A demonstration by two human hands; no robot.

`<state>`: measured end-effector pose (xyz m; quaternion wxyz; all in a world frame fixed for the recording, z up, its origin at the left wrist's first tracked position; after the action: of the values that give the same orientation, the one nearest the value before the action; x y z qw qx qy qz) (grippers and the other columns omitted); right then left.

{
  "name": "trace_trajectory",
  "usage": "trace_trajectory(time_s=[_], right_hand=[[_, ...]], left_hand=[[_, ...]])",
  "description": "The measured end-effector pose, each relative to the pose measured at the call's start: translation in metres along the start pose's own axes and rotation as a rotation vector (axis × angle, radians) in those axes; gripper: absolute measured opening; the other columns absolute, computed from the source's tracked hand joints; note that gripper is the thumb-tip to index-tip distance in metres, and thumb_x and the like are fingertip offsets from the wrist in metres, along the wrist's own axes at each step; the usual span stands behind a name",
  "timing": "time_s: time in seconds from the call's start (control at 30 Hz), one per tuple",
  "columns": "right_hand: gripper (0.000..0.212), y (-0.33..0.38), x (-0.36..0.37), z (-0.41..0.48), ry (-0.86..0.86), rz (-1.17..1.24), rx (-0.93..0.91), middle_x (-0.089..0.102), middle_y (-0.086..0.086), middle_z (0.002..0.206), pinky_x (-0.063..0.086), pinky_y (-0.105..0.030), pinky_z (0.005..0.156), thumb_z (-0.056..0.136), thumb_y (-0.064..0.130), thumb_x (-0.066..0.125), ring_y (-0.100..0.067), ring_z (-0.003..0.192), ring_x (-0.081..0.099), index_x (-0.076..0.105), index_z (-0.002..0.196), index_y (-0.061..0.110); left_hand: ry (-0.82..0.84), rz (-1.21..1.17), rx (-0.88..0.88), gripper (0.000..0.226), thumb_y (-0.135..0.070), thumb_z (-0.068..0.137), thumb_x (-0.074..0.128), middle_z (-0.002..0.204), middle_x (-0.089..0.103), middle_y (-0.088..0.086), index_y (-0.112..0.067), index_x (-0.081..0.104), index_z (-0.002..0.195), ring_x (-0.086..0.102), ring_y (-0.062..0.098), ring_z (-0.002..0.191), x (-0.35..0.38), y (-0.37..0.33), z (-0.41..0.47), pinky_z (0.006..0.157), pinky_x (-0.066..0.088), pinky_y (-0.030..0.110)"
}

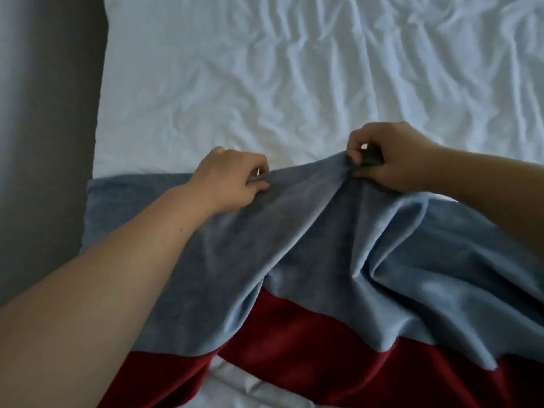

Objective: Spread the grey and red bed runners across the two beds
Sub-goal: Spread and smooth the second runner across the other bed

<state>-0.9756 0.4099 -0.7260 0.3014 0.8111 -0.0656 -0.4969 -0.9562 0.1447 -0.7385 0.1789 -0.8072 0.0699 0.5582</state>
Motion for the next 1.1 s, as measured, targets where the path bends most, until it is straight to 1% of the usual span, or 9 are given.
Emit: trace_trajectory(time_s=[0.13,0.2,0.27,0.37,0.47,0.57,0.77,0.87,1.1], right_hand=[[0.037,0.021,-0.027,0.031,-0.305,-0.127,-0.206,0.061,-0.005,0.103,0.04,-0.03,0.076,0.066,-0.013,0.06,-0.028,0.089,0.057,0.071,0.078,0.019],[0.042,0.026,-0.019,0.047,-0.338,-0.336,-0.196,0.058,-0.004,0.124,0.032,-0.034,0.088,0.068,-0.008,0.064,-0.033,0.111,0.05,0.077,0.095,0.022],[0.047,0.028,0.005,0.055,-0.267,-0.498,-0.115,0.045,-0.003,0.15,0.024,-0.047,0.107,0.073,0.004,0.067,-0.035,0.139,0.031,0.073,0.114,0.027],[0.049,0.032,0.061,0.043,-0.157,-0.48,-0.104,0.033,-0.005,0.161,0.018,-0.05,0.115,0.088,0.028,0.058,-0.034,0.149,0.021,0.059,0.137,0.029],[0.062,0.025,0.12,0.005,-0.033,-0.401,-0.049,0.016,-0.003,0.168,0.012,-0.054,0.121,0.098,0.061,0.031,-0.032,0.154,0.012,0.03,0.156,0.039],[0.072,0.011,0.152,-0.034,-0.032,-0.364,-0.095,0.001,0.002,0.17,0.005,-0.059,0.122,0.096,0.073,0.023,-0.026,0.156,-0.006,0.01,0.16,0.042],[0.067,0.008,0.152,-0.097,-0.127,-0.183,-0.288,0.039,-0.015,0.152,0.028,-0.054,0.115,0.088,0.065,0.062,-0.034,0.144,0.035,0.057,0.137,0.02],[0.059,0.02,0.169,-0.143,-0.104,-0.231,-0.397,0.054,-0.007,0.128,0.036,-0.048,0.1,0.083,0.071,0.064,-0.033,0.121,0.052,0.064,0.12,0.026],[0.044,0.049,0.198,-0.166,-0.185,-0.234,-0.422,0.066,-0.004,0.112,0.045,-0.046,0.084,0.091,0.059,0.064,-0.028,0.098,0.063,0.075,0.117,0.025]], left_hand=[[-0.451,-0.107,-0.173,0.013,-0.024,0.091,0.063,0.084,0.064,-0.003,-0.022,0.06,0.104,0.064,0.032,0.087,-0.029,0.017,0.02,0.082,0.039,0.038],[-0.518,-0.029,-0.249,0.023,-0.025,0.092,0.061,0.103,0.064,0.001,-0.022,0.057,0.115,0.06,0.031,0.101,-0.022,0.022,0.024,0.09,0.035,0.041],[-0.488,0.095,-0.256,0.042,-0.036,0.093,0.06,0.13,0.054,0.006,-0.025,0.051,0.133,0.05,0.031,0.122,-0.003,0.016,0.023,0.102,0.031,0.046],[-0.301,0.108,-0.189,0.064,-0.063,0.094,0.044,0.162,0.027,0.008,-0.034,0.038,0.151,0.021,0.037,0.15,0.038,-0.006,0.009,0.114,0.023,0.062],[-0.114,0.102,-0.16,0.07,-0.072,0.095,0.03,0.17,-0.004,0.003,-0.042,0.019,0.158,-0.009,0.037,0.155,0.092,-0.023,-0.023,0.116,0.012,0.072],[-0.124,0.117,-0.116,0.071,-0.074,0.097,0.023,0.17,-0.005,0.001,-0.042,0.015,0.159,-0.01,0.036,0.155,0.121,-0.034,-0.052,0.115,0.004,0.074],[-0.152,0.113,-0.041,0.08,-0.08,0.091,0.032,0.17,0.005,0.001,-0.038,0.021,0.159,-0.001,0.036,0.156,0.126,-0.046,-0.072,0.118,0.004,0.071],[-0.162,0.089,-0.024,0.067,-0.068,0.098,0.034,0.17,0.011,-0.001,-0.038,0.025,0.158,0.003,0.034,0.156,0.124,-0.04,-0.077,0.118,0.007,0.069],[-0.132,0.064,-0.018,0.063,-0.063,0.1,0.028,0.17,0.012,-0.002,-0.038,0.022,0.158,0.004,0.035,0.156,0.124,-0.04,-0.077,0.119,0.006,0.069]])
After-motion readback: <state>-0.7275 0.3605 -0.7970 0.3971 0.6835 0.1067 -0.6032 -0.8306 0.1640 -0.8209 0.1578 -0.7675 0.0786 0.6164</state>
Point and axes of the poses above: each hand's wrist, its own z-axis towards the middle knuckle, its own x-axis out of the palm, y = z × x, the point moved 4 cm from there along z, towards the middle knuckle
